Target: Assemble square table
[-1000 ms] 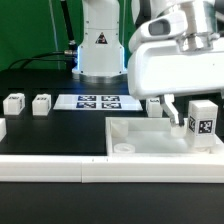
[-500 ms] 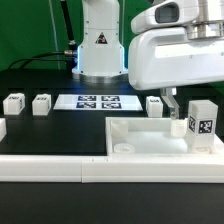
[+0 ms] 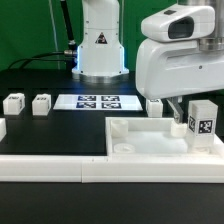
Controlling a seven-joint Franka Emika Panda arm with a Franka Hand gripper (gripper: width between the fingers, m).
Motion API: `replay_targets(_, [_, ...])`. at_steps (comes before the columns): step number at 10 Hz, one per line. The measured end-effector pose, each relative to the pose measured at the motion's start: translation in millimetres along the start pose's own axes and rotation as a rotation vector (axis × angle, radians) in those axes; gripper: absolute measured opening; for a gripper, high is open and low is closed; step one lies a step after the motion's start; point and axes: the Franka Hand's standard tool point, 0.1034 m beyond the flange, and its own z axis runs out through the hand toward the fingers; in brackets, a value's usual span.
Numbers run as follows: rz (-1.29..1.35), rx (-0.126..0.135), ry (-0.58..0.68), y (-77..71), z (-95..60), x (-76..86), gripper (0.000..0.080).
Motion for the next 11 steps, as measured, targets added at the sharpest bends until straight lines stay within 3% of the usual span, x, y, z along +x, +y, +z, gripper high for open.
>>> replay_targets(1, [0.024,0.001,0.000,-0.2,0.0,0.0,0.0513])
replay_targets(2, [0.047,0.002,0.000,-0.4,0.0,0.0,0.0513])
replay_targets(3, [0.129,0.002,0.000,-0.7,0.0,0.0,0.0374])
replay_targets(4, [0.194,0.000,0.000,1.5,0.1,-0.2,0.0295])
replay_targets(7, [0.427,-0.002,0.043,6.8,3.2,2.2,0.0295])
replay_targets(11, [0.930,0.000,0.052,3.9,3.8,1.9,0.0294])
